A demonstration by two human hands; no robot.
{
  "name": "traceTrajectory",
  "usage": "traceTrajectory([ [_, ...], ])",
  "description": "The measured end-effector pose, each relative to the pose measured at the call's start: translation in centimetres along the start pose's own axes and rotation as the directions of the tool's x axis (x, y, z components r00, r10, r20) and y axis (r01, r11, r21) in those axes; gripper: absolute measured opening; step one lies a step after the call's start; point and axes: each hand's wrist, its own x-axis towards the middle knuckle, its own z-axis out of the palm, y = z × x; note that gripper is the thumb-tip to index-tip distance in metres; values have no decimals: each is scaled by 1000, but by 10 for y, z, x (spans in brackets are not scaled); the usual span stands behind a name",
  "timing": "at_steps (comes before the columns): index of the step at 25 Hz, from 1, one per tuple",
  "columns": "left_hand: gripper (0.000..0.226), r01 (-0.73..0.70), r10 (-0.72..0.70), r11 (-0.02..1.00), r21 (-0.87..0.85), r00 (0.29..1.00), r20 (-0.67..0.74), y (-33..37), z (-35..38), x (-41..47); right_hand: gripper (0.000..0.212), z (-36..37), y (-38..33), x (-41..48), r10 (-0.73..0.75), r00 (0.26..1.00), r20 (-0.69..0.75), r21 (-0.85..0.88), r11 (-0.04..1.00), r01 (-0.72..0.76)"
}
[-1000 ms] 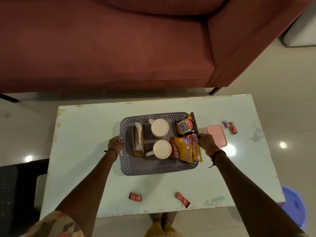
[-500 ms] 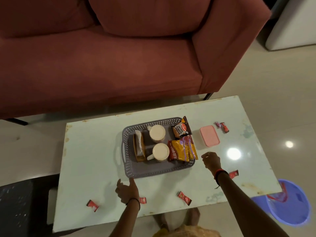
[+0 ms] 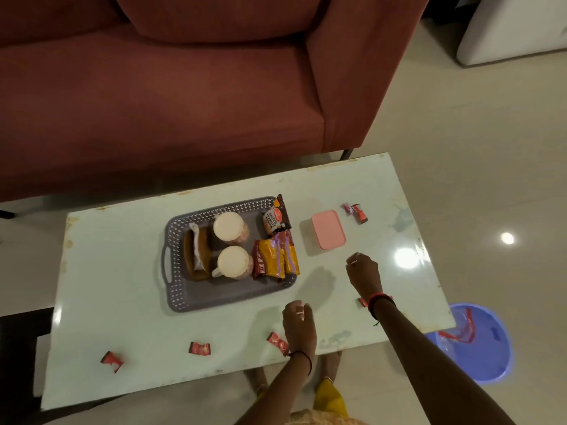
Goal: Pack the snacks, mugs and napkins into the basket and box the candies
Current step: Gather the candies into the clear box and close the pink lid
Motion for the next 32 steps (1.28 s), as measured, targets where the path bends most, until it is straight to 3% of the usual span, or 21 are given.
traceTrajectory([
  [3,26,-42,47,997,-60,995,92,35,41,18,25,-7,0,20,-146,989,35,-50,988,148],
  [7,36,49,-39,983,-179,998,58,60,73,61,33,-5,-10,41,-342,933,115,-148,922,357],
  [12,51,55,-51,967,-248,998,21,77,85,104,58,13,-19,59,-418,879,228,-354,806,475],
  [18,44,176,-134,867,-465,983,122,74,88,135,76,29,-18,68,-350,909,226,-490,766,417],
  [25,42,157,-108,938,-310,979,171,79,82,131,49,47,-24,76,-330,937,117,-509,790,342],
  [32,34,303,-249,864,-403,951,181,70,90,147,44,53,-28,79,-282,948,148,-532,785,317],
])
